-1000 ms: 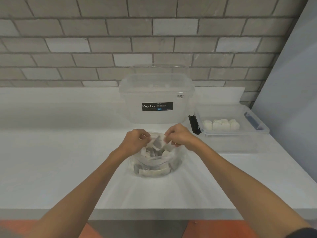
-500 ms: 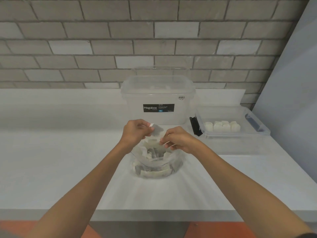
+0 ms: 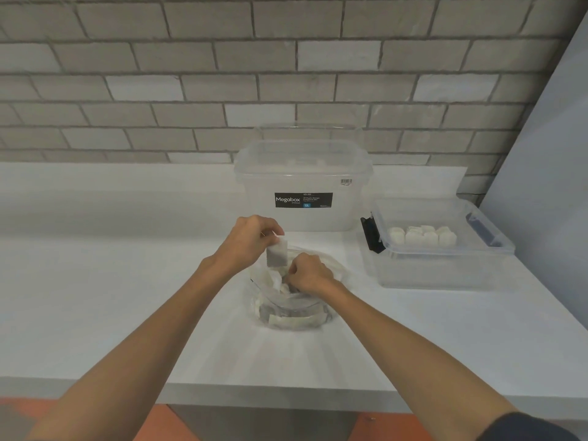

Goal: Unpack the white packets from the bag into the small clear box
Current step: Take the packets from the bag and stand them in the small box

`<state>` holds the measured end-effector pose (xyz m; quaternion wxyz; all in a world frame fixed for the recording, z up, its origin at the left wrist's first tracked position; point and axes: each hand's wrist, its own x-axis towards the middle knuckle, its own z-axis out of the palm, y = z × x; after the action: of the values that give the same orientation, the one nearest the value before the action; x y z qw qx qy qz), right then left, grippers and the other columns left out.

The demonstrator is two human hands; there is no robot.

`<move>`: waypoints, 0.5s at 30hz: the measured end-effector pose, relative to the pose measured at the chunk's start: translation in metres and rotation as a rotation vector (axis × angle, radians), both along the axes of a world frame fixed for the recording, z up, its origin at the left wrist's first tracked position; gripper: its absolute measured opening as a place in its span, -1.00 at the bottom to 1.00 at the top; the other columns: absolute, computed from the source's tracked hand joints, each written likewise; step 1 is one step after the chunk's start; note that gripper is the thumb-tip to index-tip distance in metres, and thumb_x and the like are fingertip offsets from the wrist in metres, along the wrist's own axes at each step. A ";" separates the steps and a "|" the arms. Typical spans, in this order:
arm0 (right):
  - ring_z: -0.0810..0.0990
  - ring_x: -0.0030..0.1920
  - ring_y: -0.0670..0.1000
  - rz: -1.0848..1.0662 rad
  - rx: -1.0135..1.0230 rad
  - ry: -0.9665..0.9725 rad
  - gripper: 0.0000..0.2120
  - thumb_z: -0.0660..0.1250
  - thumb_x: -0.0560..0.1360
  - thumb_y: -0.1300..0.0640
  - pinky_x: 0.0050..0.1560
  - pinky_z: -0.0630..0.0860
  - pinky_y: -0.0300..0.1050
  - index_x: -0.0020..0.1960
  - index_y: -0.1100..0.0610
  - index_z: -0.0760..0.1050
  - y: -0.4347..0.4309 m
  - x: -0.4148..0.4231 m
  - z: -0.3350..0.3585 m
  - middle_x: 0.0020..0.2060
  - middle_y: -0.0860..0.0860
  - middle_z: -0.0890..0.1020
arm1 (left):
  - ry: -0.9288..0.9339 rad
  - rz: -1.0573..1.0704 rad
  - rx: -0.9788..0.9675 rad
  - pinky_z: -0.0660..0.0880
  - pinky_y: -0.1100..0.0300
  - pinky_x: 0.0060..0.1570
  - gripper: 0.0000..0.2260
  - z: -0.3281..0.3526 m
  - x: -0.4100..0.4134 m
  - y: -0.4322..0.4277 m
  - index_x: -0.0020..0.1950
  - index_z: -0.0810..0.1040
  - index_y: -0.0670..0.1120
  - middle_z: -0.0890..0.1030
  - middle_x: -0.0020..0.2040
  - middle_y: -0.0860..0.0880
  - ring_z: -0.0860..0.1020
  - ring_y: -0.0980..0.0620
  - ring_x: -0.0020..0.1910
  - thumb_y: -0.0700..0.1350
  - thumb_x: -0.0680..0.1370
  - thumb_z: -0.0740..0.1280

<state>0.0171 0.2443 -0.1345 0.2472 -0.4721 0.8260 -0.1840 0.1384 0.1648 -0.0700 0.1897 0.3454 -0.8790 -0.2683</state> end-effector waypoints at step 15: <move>0.54 -0.45 -0.06 -0.159 -0.268 -0.398 -0.91 0.41 0.42 0.31 -0.48 0.37 -0.28 -0.19 0.15 0.57 0.033 -0.047 0.041 -0.29 0.03 0.64 | 0.000 0.022 -0.002 0.40 0.43 -0.26 -0.77 0.009 0.012 0.001 -0.15 0.67 -0.06 0.65 -0.13 -0.04 0.56 0.01 -0.12 -0.29 0.51 0.25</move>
<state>-0.0296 0.2769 -0.0931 0.3252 -0.3886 0.7638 -0.3999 0.1505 0.1654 -0.0608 0.1930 0.3550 -0.8754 -0.2655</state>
